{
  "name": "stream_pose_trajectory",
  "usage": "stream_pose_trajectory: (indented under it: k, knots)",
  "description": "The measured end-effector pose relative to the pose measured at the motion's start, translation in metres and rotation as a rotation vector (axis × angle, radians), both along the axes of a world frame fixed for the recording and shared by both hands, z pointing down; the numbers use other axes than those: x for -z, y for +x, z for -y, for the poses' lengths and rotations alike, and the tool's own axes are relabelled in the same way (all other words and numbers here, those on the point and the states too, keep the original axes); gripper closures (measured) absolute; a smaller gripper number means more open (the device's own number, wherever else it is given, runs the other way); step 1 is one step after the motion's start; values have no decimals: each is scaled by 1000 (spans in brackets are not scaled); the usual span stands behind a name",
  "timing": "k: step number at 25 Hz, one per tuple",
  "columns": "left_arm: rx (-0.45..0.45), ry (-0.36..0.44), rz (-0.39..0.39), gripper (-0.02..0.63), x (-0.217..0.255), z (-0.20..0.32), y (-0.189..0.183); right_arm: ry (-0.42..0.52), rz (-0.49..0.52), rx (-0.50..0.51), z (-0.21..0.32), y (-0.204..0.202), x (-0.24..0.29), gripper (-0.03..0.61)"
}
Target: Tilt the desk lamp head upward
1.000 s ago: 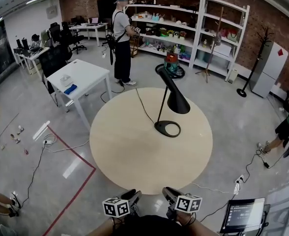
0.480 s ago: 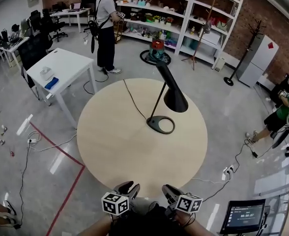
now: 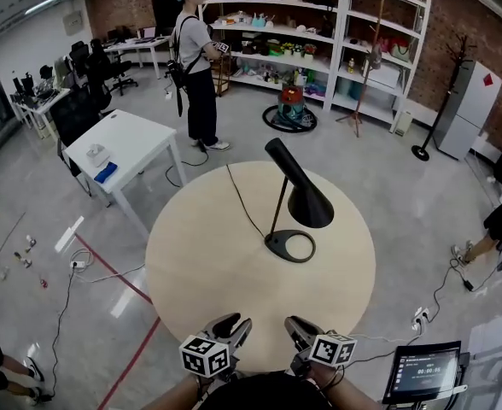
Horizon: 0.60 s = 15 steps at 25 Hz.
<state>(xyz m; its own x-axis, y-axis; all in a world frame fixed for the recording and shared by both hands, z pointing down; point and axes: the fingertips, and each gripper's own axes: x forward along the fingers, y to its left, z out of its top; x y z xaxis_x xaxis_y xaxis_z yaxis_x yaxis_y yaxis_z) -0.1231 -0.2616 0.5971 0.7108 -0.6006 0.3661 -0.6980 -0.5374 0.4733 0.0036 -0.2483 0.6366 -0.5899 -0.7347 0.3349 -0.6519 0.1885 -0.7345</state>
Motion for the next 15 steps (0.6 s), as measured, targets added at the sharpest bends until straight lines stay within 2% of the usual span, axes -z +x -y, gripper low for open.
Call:
stream_pose_trajectory:
  k: [5, 11, 15]
  knots:
    - [55, 116, 12, 469, 33, 41, 12, 84, -29, 87, 42, 7, 10, 505]
    - [79, 229, 48, 469, 78, 81, 28, 179, 24, 101, 92, 21, 37, 503]
    - [85, 331, 83, 469, 120, 111, 40, 262, 55, 93, 126, 31, 64, 503]
